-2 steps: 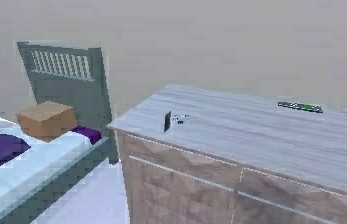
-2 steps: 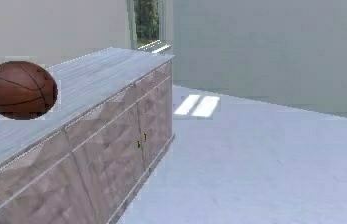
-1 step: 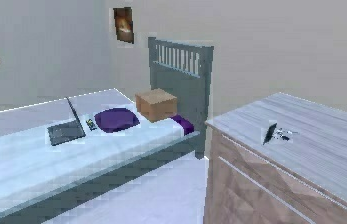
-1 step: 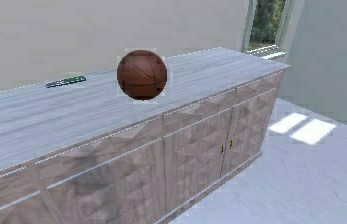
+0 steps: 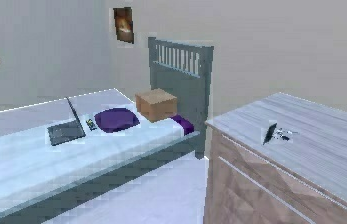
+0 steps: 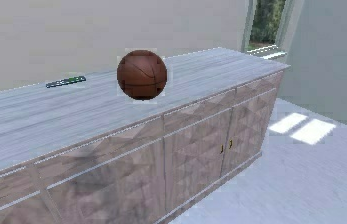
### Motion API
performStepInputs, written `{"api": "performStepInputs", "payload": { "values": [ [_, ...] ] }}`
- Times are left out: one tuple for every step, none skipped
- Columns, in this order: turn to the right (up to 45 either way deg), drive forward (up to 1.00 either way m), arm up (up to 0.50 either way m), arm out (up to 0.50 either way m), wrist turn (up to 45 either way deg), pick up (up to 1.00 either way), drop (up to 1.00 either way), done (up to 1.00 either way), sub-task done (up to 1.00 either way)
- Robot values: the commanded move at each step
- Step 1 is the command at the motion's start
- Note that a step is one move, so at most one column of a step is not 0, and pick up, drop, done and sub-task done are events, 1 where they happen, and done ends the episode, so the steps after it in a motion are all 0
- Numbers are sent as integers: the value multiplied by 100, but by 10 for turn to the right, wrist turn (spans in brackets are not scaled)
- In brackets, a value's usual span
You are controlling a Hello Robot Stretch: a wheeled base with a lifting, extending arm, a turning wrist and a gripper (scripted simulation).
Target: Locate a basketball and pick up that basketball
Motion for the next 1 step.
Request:
{"api": "performStepInputs", "payload": {
  "values": [
    [0,0,38,0,0,0,0,0,0]
  ]
}}
